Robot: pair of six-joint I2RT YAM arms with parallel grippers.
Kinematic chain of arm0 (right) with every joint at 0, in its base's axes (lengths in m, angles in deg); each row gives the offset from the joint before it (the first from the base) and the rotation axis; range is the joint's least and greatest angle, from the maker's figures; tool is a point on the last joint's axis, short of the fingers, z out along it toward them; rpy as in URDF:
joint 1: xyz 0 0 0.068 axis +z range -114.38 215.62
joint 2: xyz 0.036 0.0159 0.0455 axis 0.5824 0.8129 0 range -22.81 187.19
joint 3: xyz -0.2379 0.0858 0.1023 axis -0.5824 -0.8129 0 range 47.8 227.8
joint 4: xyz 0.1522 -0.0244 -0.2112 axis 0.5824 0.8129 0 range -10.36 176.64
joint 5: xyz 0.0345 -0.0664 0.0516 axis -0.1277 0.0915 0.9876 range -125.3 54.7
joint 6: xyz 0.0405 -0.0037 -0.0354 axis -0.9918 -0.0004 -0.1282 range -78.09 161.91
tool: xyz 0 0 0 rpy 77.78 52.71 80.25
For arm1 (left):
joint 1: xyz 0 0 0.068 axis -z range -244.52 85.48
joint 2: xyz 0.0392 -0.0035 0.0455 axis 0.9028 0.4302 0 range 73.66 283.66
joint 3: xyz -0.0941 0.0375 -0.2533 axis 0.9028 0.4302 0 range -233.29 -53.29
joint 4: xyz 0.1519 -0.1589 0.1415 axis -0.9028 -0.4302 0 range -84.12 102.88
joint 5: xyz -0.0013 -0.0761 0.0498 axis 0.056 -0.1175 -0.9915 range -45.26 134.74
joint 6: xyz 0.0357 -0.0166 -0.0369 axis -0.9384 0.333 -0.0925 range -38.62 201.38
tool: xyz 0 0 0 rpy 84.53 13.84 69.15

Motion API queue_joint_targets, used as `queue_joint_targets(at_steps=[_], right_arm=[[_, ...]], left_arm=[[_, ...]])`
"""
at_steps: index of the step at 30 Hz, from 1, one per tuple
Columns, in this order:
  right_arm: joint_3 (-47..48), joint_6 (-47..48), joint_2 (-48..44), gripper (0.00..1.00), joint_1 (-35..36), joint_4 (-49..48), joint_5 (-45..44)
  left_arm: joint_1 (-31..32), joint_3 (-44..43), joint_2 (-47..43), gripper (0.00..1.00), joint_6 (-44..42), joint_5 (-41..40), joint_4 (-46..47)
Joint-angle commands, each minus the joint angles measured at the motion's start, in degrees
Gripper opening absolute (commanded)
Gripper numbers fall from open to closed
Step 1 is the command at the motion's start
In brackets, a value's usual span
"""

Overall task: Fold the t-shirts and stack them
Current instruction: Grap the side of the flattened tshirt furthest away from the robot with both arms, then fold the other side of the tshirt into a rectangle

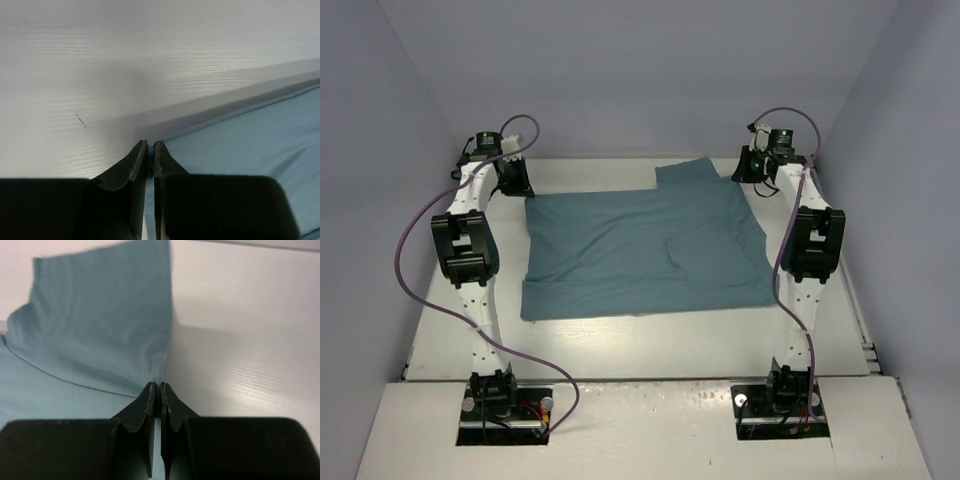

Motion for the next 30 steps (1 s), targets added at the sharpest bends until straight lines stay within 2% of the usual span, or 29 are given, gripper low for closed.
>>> queue_joint_targets(at_steps=[1, 7, 19, 30], right_arm=[[-2.12, 1.29, -7.64, 0.0, -0.78, -1.76, -1.13], [-8.15, 1.57, -12.12, 0.0, -0.78, -1.84, -1.68], [-19.7, 2.34, -21.35, 0.0, -0.78, -2.11, -4.21], [-32.02, 0.38, -28.72, 0.0, -0.71, -3.8, -6.38]], left_arm=[[-0.66, -0.95, -7.98, 0.0, 0.69, 0.92, 1.21], [-0.75, 6.93, -11.93, 0.0, 2.31, -3.11, 1.17], [-0.75, 22.4, -25.88, 0.0, 3.74, -10.1, 6.22], [0.54, 35.13, -32.92, 0.0, 5.28, -12.19, 8.74]])
